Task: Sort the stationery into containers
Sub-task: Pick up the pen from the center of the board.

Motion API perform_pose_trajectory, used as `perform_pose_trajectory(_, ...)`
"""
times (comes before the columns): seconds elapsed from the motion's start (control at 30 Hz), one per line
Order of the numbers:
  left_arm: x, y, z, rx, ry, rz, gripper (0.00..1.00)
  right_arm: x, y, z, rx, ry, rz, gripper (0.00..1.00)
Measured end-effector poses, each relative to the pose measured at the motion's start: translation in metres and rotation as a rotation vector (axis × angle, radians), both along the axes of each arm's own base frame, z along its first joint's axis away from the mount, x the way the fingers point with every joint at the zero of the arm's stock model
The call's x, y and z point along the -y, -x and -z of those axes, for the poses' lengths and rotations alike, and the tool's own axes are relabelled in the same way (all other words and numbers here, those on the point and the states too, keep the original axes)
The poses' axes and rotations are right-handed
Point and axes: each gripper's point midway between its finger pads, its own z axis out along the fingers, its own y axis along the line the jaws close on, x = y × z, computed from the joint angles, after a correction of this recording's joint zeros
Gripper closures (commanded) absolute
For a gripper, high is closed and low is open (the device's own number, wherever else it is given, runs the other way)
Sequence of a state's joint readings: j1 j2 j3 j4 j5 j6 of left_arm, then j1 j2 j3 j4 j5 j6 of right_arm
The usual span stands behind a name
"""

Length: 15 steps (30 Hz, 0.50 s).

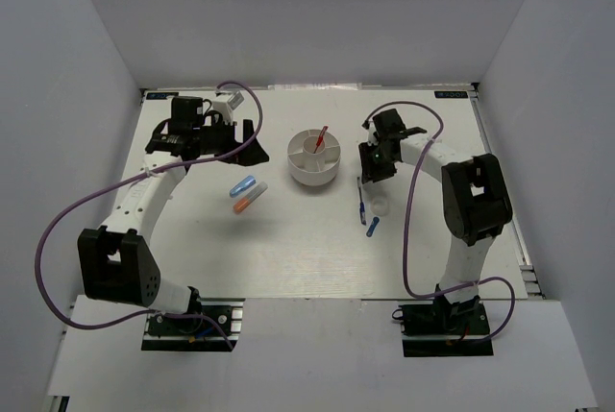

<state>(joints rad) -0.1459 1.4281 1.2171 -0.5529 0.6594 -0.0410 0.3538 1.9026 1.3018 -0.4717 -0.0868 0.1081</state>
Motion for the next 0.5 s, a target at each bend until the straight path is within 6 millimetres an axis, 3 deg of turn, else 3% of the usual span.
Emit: perform_pose_trajectory(0.5,0.0,0.0,0.002,-0.005,-0.001,0.0,0.02,-0.028,0.0,-0.005,0.001,0.014,0.043,0.63)
